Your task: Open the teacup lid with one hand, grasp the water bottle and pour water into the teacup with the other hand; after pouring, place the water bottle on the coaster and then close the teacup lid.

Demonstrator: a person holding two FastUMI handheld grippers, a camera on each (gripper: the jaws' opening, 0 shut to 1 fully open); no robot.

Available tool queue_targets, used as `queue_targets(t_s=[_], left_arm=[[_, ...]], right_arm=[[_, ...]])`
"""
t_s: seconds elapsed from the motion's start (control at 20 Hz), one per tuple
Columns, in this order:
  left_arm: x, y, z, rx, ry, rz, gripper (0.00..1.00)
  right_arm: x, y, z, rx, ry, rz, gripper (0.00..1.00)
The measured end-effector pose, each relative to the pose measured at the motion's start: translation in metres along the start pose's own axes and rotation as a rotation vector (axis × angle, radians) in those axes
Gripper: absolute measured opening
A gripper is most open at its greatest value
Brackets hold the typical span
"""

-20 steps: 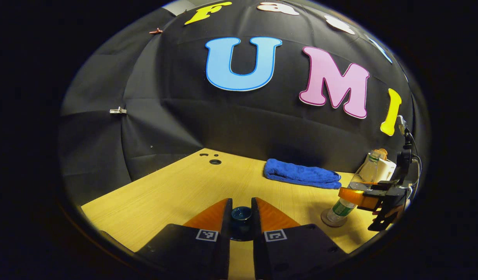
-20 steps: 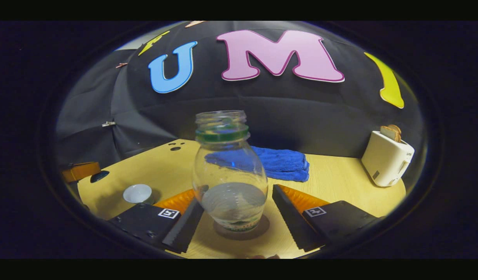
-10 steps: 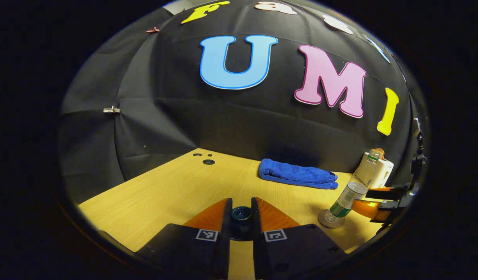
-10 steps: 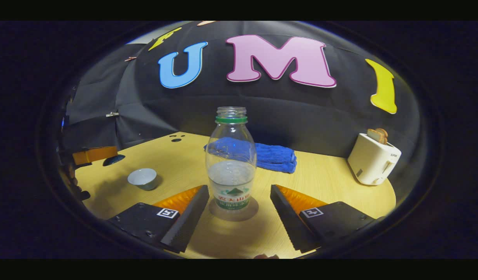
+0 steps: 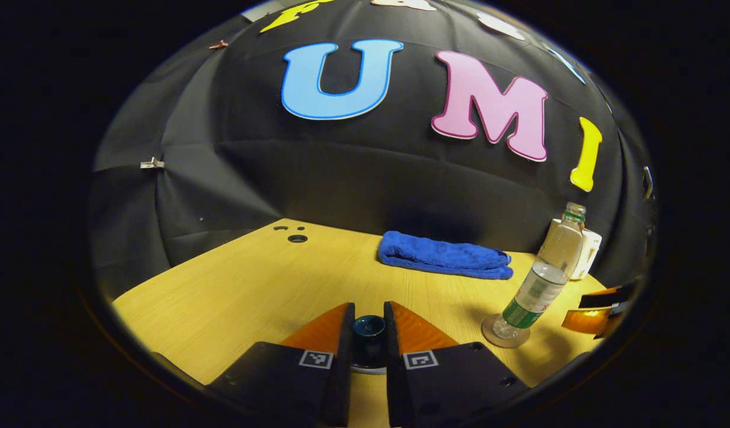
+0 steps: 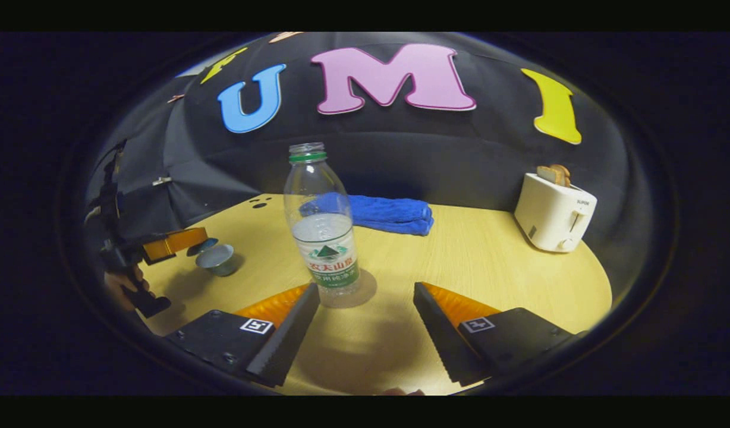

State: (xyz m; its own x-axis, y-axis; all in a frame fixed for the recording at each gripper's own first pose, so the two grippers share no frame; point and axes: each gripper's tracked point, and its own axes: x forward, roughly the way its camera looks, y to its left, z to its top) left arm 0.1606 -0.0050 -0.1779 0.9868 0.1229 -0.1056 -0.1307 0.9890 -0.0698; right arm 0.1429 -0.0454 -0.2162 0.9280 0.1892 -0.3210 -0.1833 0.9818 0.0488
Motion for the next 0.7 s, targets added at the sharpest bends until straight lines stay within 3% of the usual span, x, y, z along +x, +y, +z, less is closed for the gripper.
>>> queue_targets(t_s=[0.1,0.15,0.2,0.3,0.35,0.4,0.45,0.5,0.65,0.7], left_arm=[[0.003,-0.004,-0.005,0.018,0.001,-0.001,0.25],[0.004,-0.005,-0.008,0.025,0.003,0.0,0.28],[0.006,-0.005,-0.008,0.034,0.002,0.004,0.28],[0.009,-0.002,-0.013,0.025,-0.001,0.004,0.24],[0.011,-0.001,-0.015,0.025,0.001,0.013,0.29],[0.013,-0.001,-0.019,0.028,0.008,0.015,0.29],[0.015,0.0,-0.021,0.033,0.012,0.019,0.3],[0.018,-0.001,-0.022,0.035,0.009,0.018,0.27],[0.016,-0.004,-0.027,0.043,0.012,0.011,0.3],[0.015,-0.005,-0.025,0.048,0.005,0.011,0.27]], right_arm=[[-0.001,-0.001,0.0,0.021,0.0,0.003,0.96],[-0.002,0.0,-0.001,0.022,0.0,0.004,1.0],[-0.003,0.0,-0.002,0.016,0.001,0.005,0.96],[-0.003,0.002,-0.006,0.006,0.009,0.011,1.0],[-0.002,0.004,-0.009,0.014,0.02,0.015,1.0],[-0.001,0.007,-0.012,0.029,0.034,0.023,0.96],[-0.001,0.009,-0.014,0.046,0.044,0.032,1.0],[-0.002,0.01,-0.015,0.056,0.046,0.035,1.0],[-0.004,0.01,-0.016,0.046,0.044,0.032,0.96],[-0.005,0.01,-0.016,0.039,0.045,0.035,1.0]])
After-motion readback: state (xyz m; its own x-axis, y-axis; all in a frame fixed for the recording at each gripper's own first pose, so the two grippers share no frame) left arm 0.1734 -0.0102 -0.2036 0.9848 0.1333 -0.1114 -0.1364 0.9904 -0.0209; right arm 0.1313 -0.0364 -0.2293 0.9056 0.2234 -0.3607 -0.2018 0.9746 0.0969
